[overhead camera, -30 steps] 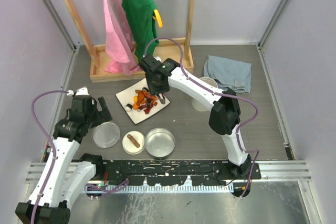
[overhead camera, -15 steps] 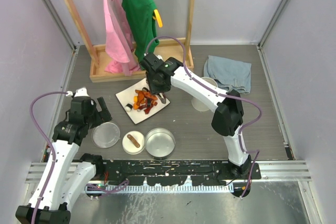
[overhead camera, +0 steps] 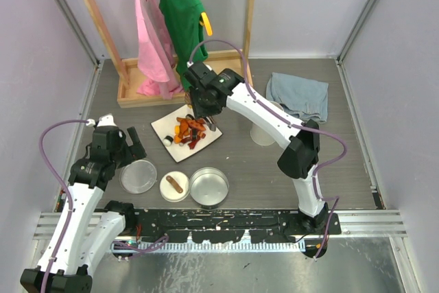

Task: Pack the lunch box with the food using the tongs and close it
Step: Pick up the fake food from the plate.

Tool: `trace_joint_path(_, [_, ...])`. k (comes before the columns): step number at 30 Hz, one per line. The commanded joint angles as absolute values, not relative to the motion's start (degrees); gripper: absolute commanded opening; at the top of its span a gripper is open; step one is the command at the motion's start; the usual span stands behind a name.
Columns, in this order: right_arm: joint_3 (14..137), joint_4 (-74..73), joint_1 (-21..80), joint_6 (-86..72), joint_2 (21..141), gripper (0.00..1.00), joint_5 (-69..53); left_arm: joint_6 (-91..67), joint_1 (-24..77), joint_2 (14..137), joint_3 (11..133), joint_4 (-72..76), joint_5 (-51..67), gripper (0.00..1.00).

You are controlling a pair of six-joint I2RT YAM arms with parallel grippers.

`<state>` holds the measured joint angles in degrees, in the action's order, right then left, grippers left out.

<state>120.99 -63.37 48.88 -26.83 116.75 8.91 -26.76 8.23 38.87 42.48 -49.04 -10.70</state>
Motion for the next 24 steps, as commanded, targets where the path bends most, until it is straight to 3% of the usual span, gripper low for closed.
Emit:
trace_joint_path(1, [128.86,-63.41,48.78,-25.67,116.20,0.43,7.69,-26.98,8.00,38.50,43.07,-46.41,-10.63,0.99])
trace_joint_path(8, [133.39,-65.46,48.77,-25.48,116.56,0.43,7.13,-26.98,8.00,38.49,43.00,-46.41,-10.67,1.00])
trace_joint_path(24, [119.70,-61.85,48.83,-26.10,104.92,0.43,7.42,-26.99,7.95,38.83,43.15,-46.75,-11.05,1.00])
